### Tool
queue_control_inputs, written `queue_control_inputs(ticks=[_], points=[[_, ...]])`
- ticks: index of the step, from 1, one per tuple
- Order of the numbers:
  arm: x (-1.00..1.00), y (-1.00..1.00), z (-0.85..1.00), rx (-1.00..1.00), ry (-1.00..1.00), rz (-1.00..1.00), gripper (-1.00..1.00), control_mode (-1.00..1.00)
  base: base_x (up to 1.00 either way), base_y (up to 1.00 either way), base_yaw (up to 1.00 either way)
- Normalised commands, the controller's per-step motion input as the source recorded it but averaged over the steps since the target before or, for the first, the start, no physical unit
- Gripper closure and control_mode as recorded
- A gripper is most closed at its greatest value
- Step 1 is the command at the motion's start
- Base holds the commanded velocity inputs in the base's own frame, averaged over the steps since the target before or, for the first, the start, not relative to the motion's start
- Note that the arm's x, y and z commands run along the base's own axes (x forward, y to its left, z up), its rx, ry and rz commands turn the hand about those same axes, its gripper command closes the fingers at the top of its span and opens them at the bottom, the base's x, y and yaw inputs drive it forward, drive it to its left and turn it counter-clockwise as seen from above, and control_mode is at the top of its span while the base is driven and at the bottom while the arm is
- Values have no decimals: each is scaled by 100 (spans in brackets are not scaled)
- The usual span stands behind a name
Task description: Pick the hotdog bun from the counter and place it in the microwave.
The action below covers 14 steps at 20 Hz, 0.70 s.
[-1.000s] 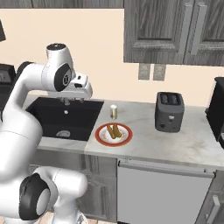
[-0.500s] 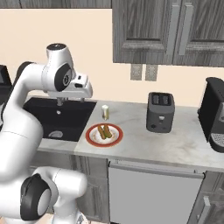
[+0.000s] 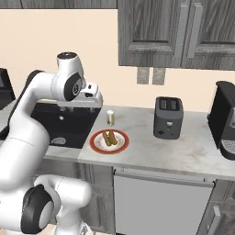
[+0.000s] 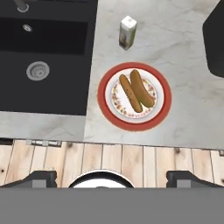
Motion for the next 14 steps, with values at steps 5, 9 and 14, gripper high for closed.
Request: queue_control_inputs(ticks=[5,9,14], points=[[24,-78,-85,-1,4,8,-100,-100,0,0,0],[29,-51,-86,0,8,10,-100,-100,0,0,0],[24,-6,-73,-1,0,13,-100,-100,0,0,0]])
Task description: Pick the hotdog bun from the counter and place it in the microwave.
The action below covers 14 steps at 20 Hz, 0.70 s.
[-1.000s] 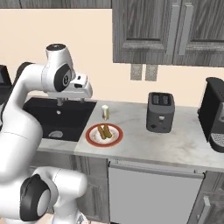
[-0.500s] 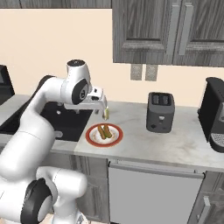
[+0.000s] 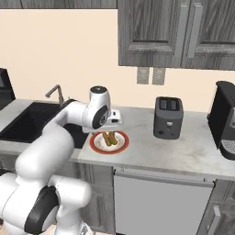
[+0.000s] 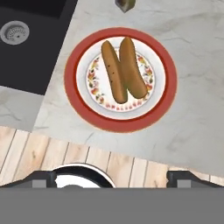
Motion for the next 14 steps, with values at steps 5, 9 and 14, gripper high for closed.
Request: queue_control_inputs(ticks=[5,9,14], points=[[48,2,-62,0,0,14,-100,-100,0,0,0],[33,0,-21,0,-4,11,-100,-100,0,0,0],[22,0,-2,-1,-3,9,-100,-100,0,0,0]])
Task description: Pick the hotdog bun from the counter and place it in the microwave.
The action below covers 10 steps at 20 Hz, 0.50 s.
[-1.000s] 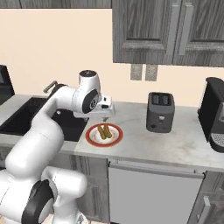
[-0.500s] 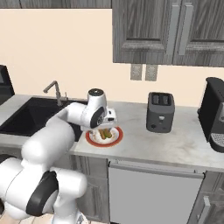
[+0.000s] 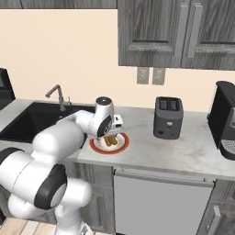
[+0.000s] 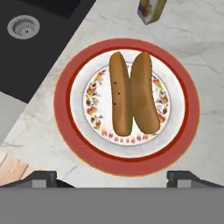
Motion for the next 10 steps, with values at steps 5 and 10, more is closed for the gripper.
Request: queue_control_inputs(ticks=[5,10], points=[[41,10,-10,-7,0,5,-100,-100,0,0,0],[43,21,-26,-8,4,4,-100,-100,0,0,0]])
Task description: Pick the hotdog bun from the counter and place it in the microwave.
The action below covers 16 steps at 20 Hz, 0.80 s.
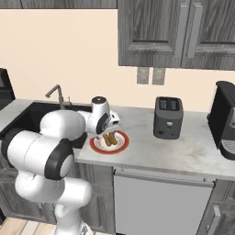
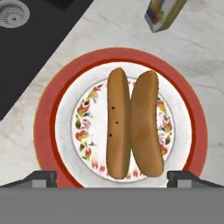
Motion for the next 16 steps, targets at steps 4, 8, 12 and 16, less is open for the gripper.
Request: queue_control_inputs(ticks=[4,8,12,16], points=[[47,2,-17,-2,0,4,-100,-100,0,0,0],[42,0,-28,-2,0,1,-100,-100,0,0,0],[18,0,-31,0,0,0,-100,-100,0,0,0],[2,0,-35,0,0,0,-100,-100,0,0,0]])
